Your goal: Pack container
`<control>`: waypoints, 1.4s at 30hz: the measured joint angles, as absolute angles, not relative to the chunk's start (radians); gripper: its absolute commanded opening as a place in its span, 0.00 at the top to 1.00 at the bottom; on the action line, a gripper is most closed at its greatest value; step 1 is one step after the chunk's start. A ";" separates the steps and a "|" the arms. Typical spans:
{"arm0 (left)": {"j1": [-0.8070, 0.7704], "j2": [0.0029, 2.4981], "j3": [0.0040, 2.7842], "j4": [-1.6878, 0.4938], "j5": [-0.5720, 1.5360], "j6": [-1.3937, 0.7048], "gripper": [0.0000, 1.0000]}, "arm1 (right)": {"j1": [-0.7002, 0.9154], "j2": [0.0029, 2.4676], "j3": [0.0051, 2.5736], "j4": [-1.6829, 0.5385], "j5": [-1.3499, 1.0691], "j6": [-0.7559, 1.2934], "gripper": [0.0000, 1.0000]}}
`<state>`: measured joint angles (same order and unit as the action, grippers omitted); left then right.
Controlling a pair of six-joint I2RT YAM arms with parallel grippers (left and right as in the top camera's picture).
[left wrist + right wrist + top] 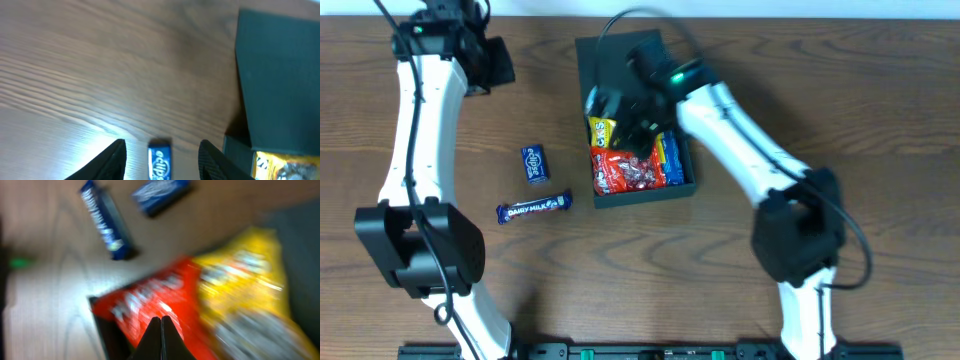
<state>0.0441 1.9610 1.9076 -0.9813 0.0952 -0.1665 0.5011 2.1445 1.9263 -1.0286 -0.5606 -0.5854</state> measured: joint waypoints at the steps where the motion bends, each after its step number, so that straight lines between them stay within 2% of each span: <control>1: 0.043 1.961 1.867 -0.964 0.121 -0.173 0.59 | 0.469 2.126 1.932 -1.038 -0.549 -0.570 0.99; 2: 0.042 1.961 1.819 -0.949 0.147 -0.179 0.65 | 0.432 2.110 1.935 -1.052 -0.540 -0.554 0.99; 4: 0.036 1.961 1.734 -0.921 0.190 -0.202 0.91 | 0.344 2.092 1.937 -1.083 -0.527 -0.514 0.99; 5: 0.030 1.961 1.697 -0.906 0.212 -0.216 0.94 | 0.306 2.091 1.936 -1.095 -0.520 -0.495 0.99; 11: -0.059 1.961 1.496 -0.709 0.342 -0.289 0.94 | 0.144 2.091 1.866 -1.105 -0.496 -0.393 0.99; 20: -0.179 1.961 1.387 -0.516 0.377 -0.449 0.94 | 0.146 2.092 1.621 -1.068 -0.513 -0.345 0.99; 42: -0.181 1.961 1.386 -0.438 0.378 -0.497 0.94 | 0.200 2.092 1.562 -1.118 -0.580 -0.343 0.99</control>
